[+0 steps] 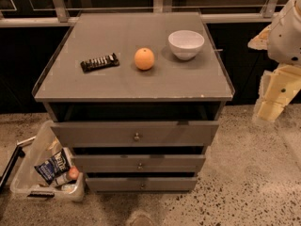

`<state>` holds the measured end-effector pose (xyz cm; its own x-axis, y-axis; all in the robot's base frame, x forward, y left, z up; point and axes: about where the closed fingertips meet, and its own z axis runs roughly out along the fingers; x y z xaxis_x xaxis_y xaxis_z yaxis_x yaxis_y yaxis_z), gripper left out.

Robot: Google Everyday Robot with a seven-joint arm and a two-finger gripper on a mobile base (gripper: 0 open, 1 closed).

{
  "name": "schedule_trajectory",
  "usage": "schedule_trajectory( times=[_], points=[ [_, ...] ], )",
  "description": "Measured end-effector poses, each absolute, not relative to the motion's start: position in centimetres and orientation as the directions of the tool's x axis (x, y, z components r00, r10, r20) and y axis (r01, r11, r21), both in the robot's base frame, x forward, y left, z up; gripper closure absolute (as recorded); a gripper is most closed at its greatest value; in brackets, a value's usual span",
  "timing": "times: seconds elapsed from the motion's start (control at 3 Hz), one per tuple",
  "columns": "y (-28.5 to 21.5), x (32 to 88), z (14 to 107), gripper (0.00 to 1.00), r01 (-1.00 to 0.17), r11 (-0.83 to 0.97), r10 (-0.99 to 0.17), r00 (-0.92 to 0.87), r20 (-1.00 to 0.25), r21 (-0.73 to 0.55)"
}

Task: Open bottom drawer

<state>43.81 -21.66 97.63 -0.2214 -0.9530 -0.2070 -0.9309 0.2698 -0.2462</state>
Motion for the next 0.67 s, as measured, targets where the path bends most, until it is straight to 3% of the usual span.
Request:
schedule_trajectory(
  times=[0.67],
  points=[
    [-20.5, 42.3, 94.6, 0.00, -0.930, 0.267, -0.947, -0.205, -0.247, -0.253]
  ],
)
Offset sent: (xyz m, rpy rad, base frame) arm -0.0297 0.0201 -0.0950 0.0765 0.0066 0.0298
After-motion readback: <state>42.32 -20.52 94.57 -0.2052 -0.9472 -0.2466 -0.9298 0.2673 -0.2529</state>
